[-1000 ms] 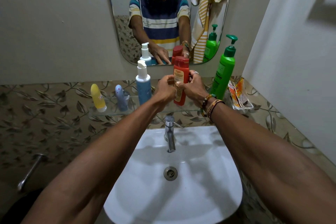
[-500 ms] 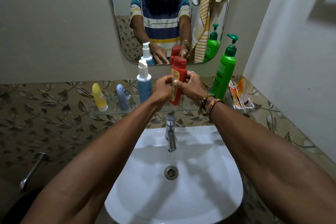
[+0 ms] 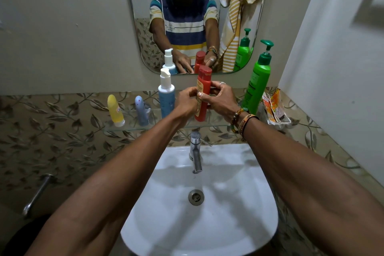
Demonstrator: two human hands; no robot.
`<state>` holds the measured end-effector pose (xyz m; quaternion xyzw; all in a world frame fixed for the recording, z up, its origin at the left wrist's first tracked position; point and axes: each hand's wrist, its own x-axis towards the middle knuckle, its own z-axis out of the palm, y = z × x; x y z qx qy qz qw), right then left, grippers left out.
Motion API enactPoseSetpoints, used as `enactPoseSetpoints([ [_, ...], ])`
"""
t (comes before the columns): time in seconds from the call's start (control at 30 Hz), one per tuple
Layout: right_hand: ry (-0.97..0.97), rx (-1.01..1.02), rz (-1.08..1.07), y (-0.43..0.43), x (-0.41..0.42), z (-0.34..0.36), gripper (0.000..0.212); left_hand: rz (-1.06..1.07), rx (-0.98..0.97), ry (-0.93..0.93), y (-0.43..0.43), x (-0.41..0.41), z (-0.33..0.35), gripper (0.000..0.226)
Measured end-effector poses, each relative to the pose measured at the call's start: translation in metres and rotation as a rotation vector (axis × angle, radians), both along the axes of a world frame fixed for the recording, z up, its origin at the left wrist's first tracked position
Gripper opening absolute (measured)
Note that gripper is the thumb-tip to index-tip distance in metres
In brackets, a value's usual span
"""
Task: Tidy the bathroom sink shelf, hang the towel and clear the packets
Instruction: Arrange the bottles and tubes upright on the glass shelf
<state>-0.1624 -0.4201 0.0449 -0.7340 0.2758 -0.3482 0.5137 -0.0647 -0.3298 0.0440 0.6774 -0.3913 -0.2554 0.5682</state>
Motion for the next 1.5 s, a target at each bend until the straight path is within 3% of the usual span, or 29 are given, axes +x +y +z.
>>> enactPoseSetpoints([
  [0.27,-0.016,0.083,0.006,0.002,-0.003,0.000,0.054,0.003,0.040,0.017,0.002,-0.002,0.002,0.041],
  [0.63,0.047,0.250,0.169,0.005,-0.003,-0.003,0.068,0.023,0.154,-0.037,0.006,-0.004,-0.002,0.055],
  [1.23,0.083,0.263,0.178,0.002,-0.008,-0.006,0.067,0.022,0.179,-0.043,0.012,-0.010,0.000,0.057],
  [1.37,0.125,0.214,0.165,0.003,-0.010,-0.006,0.064,0.020,0.198,-0.097,0.012,-0.014,0.001,0.047],
  [1.5,0.161,0.145,0.056,0.004,-0.014,-0.008,0.078,0.060,0.304,-0.193,0.011,-0.018,-0.001,0.024],
])
